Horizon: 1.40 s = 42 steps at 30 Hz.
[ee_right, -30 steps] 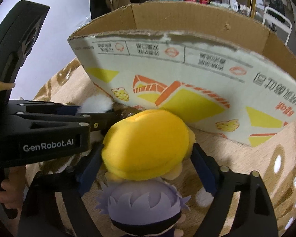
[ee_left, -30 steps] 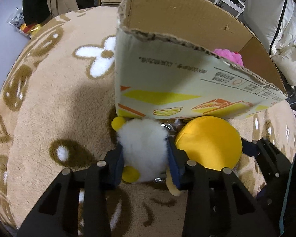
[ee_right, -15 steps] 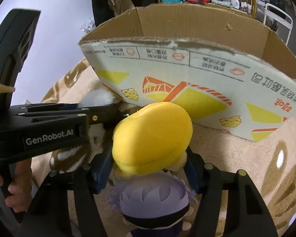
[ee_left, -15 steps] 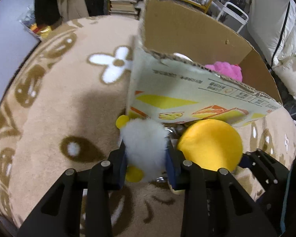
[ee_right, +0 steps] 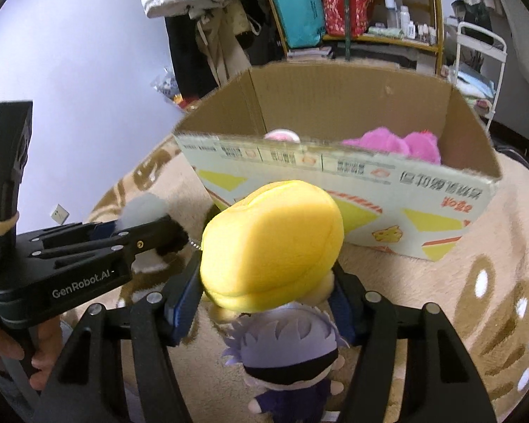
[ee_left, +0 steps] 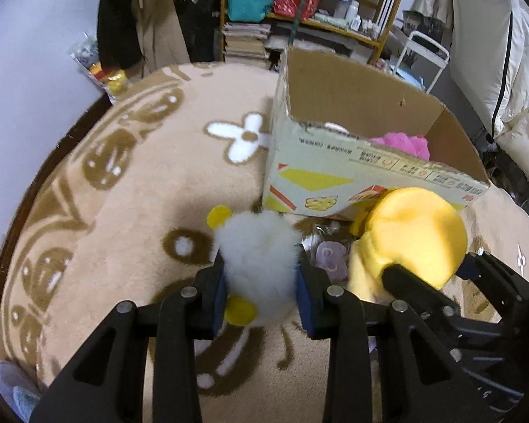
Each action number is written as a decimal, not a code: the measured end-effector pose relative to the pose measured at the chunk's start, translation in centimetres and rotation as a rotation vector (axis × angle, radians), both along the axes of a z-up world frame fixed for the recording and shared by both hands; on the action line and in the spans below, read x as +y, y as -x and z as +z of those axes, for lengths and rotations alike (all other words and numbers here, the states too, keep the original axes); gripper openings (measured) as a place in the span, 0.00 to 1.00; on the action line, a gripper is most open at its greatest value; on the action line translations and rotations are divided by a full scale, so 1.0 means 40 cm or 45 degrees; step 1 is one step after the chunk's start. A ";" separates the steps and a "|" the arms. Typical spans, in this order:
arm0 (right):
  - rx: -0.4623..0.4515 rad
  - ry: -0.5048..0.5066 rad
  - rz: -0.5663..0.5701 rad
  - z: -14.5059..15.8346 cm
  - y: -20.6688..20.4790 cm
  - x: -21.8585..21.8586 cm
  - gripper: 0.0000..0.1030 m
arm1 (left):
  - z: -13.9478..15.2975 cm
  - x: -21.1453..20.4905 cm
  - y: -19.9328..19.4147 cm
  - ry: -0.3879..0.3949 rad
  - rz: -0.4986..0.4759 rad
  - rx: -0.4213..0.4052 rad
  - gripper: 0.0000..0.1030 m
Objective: Organize soft objects
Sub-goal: 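Lift the pom-pom toy with the left tool while the right tool carries the yellow plush over the box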
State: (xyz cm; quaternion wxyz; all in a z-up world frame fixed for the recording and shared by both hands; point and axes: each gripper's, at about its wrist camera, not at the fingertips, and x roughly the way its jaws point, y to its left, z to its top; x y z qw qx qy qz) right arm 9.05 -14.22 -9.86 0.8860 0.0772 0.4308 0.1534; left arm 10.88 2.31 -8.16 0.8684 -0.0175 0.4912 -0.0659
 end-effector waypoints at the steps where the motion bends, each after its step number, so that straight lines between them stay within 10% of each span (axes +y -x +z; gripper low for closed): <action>1: -0.020 0.000 -0.005 0.007 0.016 -0.010 0.66 | 0.011 0.001 0.010 -0.008 0.005 -0.027 0.31; 28: -0.413 0.000 -0.176 0.202 0.119 -0.104 0.66 | 0.205 -0.008 0.163 -0.044 0.028 -0.578 0.31; 42: -0.537 -0.002 -0.243 0.283 0.074 -0.179 0.66 | 0.291 -0.065 0.109 -0.069 -0.057 -0.694 0.31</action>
